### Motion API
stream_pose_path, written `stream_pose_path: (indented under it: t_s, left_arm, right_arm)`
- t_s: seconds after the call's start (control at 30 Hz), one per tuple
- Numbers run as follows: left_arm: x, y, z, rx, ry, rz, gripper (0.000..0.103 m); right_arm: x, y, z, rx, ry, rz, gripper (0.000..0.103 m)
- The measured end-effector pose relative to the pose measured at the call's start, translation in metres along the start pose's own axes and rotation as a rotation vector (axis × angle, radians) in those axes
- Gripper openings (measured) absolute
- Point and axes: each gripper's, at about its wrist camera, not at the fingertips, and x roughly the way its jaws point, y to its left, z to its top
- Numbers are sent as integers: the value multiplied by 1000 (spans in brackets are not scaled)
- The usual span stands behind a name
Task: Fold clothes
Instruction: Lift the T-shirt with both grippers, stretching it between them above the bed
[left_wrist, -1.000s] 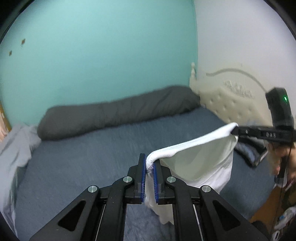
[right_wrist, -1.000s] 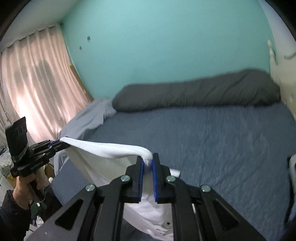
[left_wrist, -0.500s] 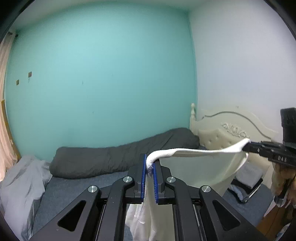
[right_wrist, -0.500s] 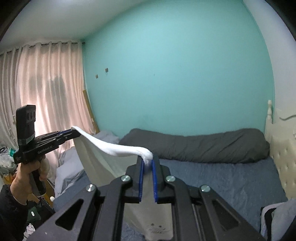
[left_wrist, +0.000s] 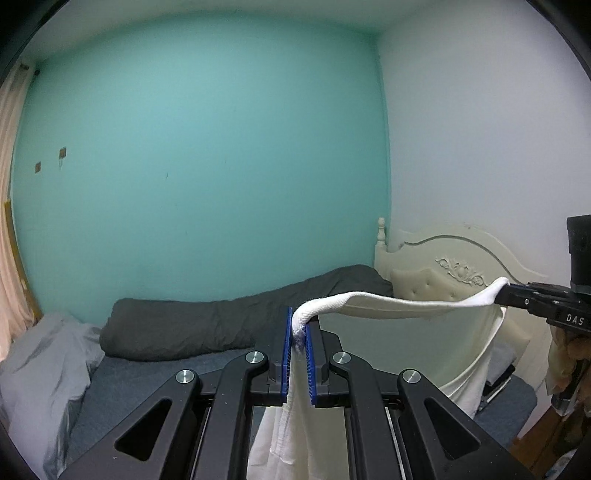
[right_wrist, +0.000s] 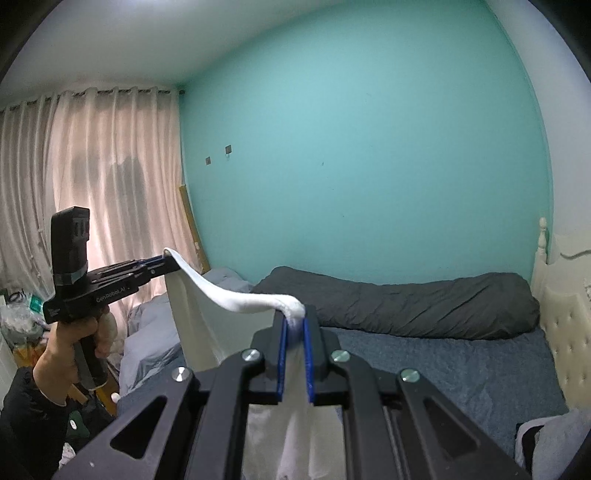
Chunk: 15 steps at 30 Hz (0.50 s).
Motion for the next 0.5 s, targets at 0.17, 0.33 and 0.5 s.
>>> stream_pose_path:
  t_s: [0.17, 0.33, 0.5]
  left_arm:
    - [18, 7, -27, -13, 50, -14, 7]
    - [62, 17, -75, -32, 135, -25, 7]
    - [123, 29, -134, -78, 227, -34, 7]
  right_arm:
    - [18, 2, -7, -1, 49, -23, 7]
    - [61, -19, -45, 49, 142, -42, 7]
    - [118, -48, -98, 108, 237, -53, 7]
